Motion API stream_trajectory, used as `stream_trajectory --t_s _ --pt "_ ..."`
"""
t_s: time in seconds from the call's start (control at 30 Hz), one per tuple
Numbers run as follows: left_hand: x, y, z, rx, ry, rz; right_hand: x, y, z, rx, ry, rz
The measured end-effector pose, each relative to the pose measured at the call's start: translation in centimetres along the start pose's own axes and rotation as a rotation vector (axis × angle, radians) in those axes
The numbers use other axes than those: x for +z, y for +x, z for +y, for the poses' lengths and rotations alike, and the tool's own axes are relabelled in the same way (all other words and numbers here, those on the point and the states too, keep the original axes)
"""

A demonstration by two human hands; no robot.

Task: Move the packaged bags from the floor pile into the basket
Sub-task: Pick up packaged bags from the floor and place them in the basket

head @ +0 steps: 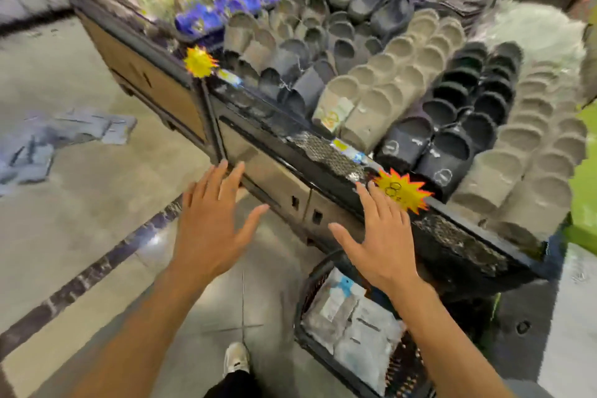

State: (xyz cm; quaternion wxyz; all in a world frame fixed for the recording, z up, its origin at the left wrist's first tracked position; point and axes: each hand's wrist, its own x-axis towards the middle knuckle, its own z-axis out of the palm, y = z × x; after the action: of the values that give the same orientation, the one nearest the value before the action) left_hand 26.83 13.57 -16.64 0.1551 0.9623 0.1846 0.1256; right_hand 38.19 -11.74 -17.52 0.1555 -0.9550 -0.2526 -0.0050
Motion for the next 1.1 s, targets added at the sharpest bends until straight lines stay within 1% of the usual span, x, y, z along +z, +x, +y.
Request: stream_trajectory --t_s 0.17,0.3,0.47,0.63,0.73,0.87,1.1 --pt "-8.3 -1.3 -10.5 -0.192 -0.008 0.143 -1.4 6.7 -12.2 -0.208 0.075 0.022" --pt "-12.8 -2.5 -18.4 -0.362 -0.003 0.198 -0.5 10.8 -21.3 -0.359 0.116 0.002" --pt "-15.4 -3.7 -25.7 -0.518 -0.027 0.283 2.3 15.1 -30.0 -0.498 0.158 -0.071" --pt "-16.3 -2.6 -32.3 -0.667 -0.029 0.302 6.0 20.8 -37.3 -0.591 0.209 -0.13" --pt "-16.6 0.0 -36.5 -0.7 0.014 0.321 9.0 25.4 -41.5 -0.642 0.202 -0.168" --pt "-17.5 6.0 -43.3 -0.735 0.031 0.314 13.5 32.6 -47.8 -0.674 0.218 -0.261" --pt "-19.6 18.5 -55.1 -0.816 0.028 0.279 18.5 47.1 -60.2 -0.711 0.27 -0.296"
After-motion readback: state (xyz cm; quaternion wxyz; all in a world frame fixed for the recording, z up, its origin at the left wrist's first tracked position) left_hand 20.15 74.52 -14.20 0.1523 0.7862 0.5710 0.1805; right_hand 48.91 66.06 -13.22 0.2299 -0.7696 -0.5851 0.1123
